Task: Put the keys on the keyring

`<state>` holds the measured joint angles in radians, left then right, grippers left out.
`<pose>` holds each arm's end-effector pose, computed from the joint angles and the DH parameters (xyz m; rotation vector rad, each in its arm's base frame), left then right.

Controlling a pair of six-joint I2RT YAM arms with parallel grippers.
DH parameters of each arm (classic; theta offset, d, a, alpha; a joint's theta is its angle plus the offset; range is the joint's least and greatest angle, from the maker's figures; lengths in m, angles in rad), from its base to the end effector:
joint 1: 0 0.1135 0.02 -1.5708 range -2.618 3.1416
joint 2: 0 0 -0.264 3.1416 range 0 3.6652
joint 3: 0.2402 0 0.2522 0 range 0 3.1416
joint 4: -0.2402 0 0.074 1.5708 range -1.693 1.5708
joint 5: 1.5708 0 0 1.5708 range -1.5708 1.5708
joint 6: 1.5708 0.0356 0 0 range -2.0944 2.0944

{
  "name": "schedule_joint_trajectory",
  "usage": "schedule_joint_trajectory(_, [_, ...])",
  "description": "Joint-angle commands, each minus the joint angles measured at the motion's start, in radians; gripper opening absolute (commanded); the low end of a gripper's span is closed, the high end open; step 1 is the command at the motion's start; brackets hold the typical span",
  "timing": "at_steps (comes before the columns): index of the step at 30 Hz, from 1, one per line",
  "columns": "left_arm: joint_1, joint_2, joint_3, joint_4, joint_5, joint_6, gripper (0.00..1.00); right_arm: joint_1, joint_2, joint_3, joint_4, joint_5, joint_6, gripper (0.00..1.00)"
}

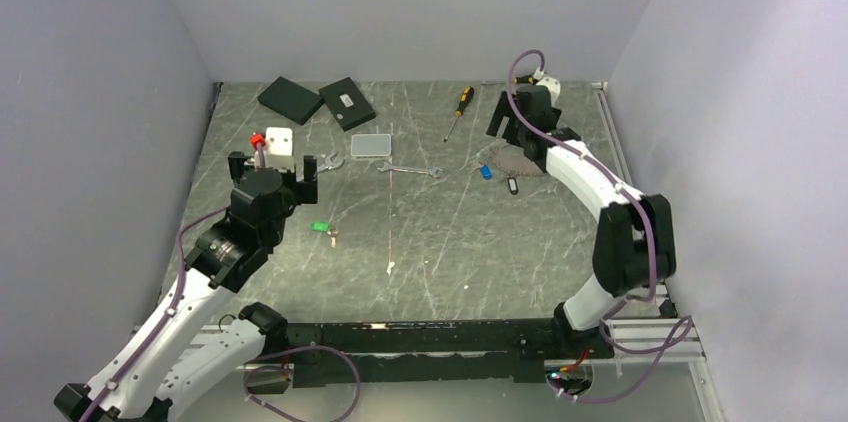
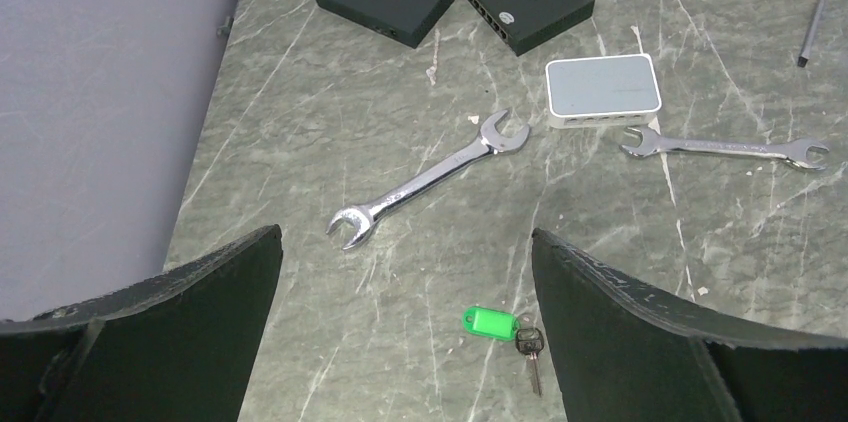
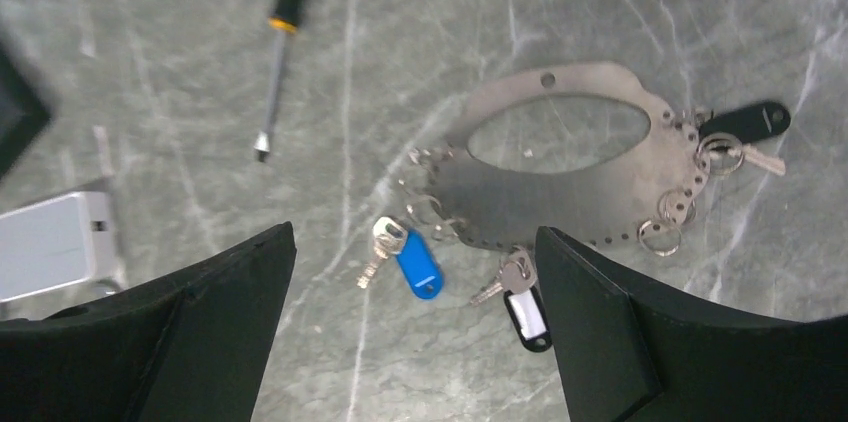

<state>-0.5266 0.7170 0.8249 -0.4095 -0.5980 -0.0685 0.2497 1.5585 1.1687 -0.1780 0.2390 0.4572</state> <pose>0.1457 -0.0615 0.3423 0.0108 1.8210 0.1401 0.3487 0.0802 0.2815 0.3584 2.0944 0.1635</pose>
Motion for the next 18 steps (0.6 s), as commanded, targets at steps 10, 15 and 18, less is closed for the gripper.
schedule_joint_trajectory(10, [0.007, -0.002, 0.029, 0.024, 0.007, -0.001, 0.99, 0.016, 0.25, 0.216, -0.218, 0.042, 0.038, 0.78])
schedule_joint_trajectory(15, [0.008, -0.005, 0.027, 0.029, 0.001, 0.001, 0.99, 0.018, 0.308, 0.259, -0.237, 0.066, 0.034, 0.61])
schedule_joint_trajectory(18, [0.008, -0.003, 0.025, 0.029, -0.003, 0.003, 0.99, 0.019, 0.334, 0.275, -0.251, 0.068, 0.037, 0.58])
